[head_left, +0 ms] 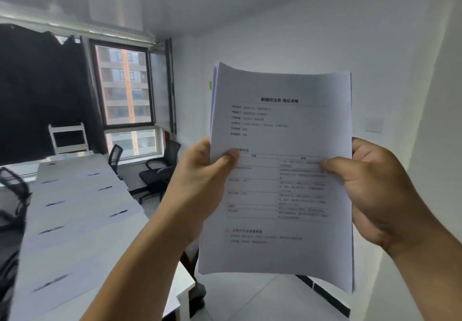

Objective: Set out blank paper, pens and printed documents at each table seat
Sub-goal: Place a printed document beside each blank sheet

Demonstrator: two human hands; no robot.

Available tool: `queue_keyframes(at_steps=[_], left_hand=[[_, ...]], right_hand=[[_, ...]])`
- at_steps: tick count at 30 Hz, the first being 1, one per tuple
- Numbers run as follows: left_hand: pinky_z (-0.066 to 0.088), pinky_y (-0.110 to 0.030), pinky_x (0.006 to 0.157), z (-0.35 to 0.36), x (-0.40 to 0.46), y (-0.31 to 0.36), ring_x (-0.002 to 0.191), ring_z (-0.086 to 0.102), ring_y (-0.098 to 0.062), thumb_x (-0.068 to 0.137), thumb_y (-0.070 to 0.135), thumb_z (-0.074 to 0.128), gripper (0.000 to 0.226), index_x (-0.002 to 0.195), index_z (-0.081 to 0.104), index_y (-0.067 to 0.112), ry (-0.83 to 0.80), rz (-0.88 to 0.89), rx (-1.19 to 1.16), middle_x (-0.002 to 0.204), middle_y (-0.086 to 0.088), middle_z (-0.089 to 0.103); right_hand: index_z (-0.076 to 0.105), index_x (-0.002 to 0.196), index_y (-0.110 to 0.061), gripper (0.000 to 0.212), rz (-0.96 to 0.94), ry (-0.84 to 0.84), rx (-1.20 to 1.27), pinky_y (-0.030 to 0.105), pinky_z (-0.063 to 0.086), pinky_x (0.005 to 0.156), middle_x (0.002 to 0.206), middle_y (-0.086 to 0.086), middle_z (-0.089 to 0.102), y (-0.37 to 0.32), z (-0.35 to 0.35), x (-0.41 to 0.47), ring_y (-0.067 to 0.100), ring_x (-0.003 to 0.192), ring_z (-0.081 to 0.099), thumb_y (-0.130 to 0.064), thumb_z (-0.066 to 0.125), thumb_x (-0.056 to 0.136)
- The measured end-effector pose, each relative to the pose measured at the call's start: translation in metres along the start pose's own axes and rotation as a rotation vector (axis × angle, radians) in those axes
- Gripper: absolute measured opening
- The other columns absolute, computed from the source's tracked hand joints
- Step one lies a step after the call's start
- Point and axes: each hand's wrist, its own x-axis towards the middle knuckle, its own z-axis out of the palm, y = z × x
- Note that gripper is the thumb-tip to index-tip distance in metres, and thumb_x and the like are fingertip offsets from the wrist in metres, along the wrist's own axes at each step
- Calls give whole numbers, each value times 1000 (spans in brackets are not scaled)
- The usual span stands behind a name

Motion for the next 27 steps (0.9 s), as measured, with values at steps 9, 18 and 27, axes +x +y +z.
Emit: queue_keyframes(at_steps=[9,18,27], left_hand=[[66,-57,95,-40,25,-23,107,81,-31,113,13,59,22,129,73,20,250,-57,142,118,-5,84],[67,-49,94,-34,19,-39,108,80,-33,109,1,60,27,134,69,8,508,-20,212,121,-11,83],[69,-50,88,-66,2,-69,106,80,-41,95,20,73,38,127,75,-1,666,-122,81,120,-22,81]], right_hand=[[76,101,-4,27,98,-321,179,32,64,63,95,15,83,72,63,99,31,81,82,14,56,100],[82,89,-11,37,190,-612,323,37,66,64,95,14,84,127,105,149,33,80,82,14,57,100],[75,106,-4,24,275,-713,329,43,68,67,95,16,83,159,154,149,36,84,82,12,58,101]])
